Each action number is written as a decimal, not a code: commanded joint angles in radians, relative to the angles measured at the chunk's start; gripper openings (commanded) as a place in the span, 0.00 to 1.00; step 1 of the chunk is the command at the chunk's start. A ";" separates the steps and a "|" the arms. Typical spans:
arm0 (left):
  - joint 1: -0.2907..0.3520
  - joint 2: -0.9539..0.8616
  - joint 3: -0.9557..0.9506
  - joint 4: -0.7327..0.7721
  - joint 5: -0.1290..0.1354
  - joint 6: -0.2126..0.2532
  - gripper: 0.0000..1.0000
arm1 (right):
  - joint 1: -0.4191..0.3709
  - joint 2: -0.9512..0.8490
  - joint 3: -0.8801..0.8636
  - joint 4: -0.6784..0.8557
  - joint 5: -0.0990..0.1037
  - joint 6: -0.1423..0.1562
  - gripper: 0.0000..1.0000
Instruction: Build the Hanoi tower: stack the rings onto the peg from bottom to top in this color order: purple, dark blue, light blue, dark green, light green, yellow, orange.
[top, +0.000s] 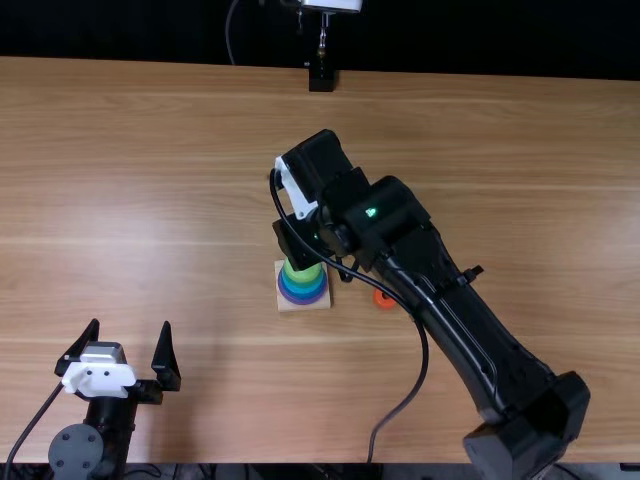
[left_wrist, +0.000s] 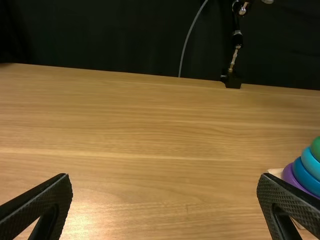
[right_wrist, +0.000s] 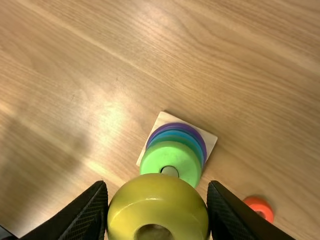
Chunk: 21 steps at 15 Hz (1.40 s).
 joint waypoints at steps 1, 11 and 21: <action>-0.001 -0.012 -0.039 -0.003 -0.010 0.004 1.00 | 0.015 0.022 -0.004 0.002 -0.005 0.006 0.24; -0.001 -0.012 -0.039 -0.003 -0.010 0.004 1.00 | 0.013 0.016 -0.009 0.023 0.006 0.004 1.00; -0.001 -0.012 -0.039 -0.003 -0.010 0.004 1.00 | -0.186 -0.182 -0.417 0.549 0.117 0.041 1.00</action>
